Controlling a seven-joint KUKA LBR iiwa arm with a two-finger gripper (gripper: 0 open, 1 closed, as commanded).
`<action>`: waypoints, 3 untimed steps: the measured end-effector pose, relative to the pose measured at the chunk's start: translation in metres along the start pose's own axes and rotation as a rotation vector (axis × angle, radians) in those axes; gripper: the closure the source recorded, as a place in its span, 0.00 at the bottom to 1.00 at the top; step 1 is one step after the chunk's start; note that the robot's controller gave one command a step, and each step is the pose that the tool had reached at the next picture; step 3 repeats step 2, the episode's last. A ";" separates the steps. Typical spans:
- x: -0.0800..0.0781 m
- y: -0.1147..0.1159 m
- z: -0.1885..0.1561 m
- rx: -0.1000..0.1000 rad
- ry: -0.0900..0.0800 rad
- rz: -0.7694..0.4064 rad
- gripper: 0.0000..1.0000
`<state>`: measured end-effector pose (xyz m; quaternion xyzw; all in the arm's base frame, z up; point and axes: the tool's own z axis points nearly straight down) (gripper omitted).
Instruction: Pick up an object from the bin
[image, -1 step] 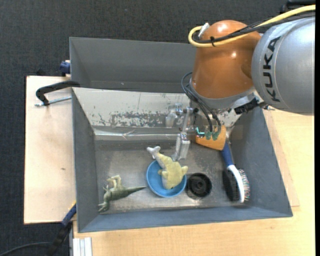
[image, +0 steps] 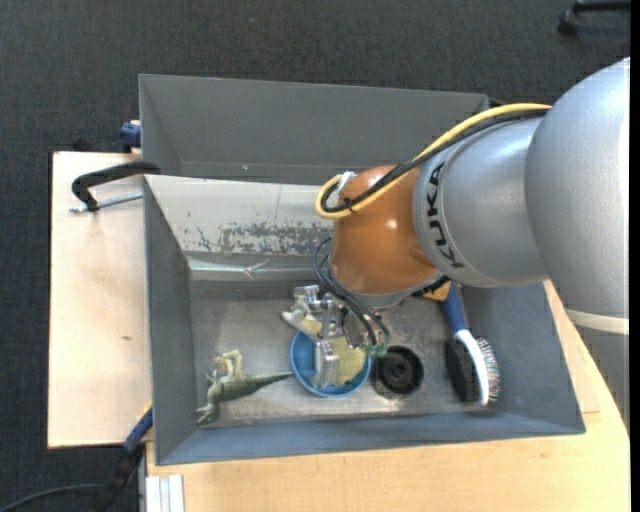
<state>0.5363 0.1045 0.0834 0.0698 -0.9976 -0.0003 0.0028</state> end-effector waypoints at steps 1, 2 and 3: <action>-0.002 0.000 -0.005 -0.001 -0.008 0.002 1.00; -0.006 -0.002 -0.140 0.000 -0.020 -0.017 1.00; -0.006 -0.002 -0.140 0.000 -0.020 -0.017 1.00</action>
Offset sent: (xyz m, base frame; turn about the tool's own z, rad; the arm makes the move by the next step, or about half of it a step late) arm 0.0000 0.0000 0.0000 0.0000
